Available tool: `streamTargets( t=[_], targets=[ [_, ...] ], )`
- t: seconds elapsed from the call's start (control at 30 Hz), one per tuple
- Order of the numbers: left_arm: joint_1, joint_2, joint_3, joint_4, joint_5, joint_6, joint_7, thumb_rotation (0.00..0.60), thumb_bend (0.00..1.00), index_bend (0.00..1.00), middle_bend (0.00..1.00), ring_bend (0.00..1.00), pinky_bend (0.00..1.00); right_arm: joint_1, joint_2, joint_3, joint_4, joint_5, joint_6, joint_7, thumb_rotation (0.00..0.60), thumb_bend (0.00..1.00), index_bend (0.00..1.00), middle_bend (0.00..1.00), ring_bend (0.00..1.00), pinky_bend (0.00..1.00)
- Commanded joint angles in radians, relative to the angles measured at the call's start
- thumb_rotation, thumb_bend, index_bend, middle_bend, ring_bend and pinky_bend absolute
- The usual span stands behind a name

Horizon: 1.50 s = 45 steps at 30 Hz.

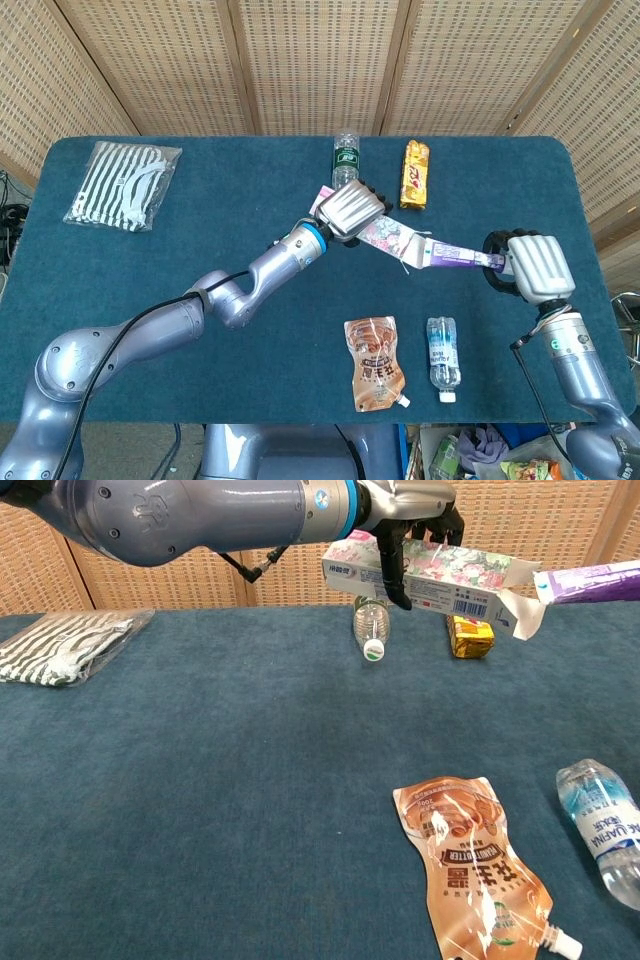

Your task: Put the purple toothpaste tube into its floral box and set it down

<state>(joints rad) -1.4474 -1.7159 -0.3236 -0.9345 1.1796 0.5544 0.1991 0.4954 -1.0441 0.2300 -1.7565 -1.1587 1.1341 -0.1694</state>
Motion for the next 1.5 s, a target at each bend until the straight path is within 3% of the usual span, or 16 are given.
streamTargets(
  t=[0.03,0.6,1.5],
  targets=[
    [-0.001,0.000,0.003,0.000,-0.001,0.003,-0.001,0.600,0.22,0.49,0.43,0.41,0.40,0.005,-0.009,-0.001,0.001,0.000,-0.003,-0.006,0.600,0.60,0.63,0.61,0.46,0.44],
    [-0.012,-0.024,0.007,0.011,-0.025,0.004,-0.017,0.600,0.22,0.49,0.43,0.41,0.40,0.032,-0.036,0.017,-0.005,0.023,0.001,-0.046,0.600,0.60,0.63,0.62,0.46,0.44],
    [-0.021,-0.099,-0.049,0.043,-0.132,0.021,-0.069,0.600,0.22,0.50,0.44,0.42,0.41,0.055,-0.050,0.015,-0.055,0.011,0.017,-0.112,0.600,0.62,0.63,0.62,0.47,0.44]
  ],
)
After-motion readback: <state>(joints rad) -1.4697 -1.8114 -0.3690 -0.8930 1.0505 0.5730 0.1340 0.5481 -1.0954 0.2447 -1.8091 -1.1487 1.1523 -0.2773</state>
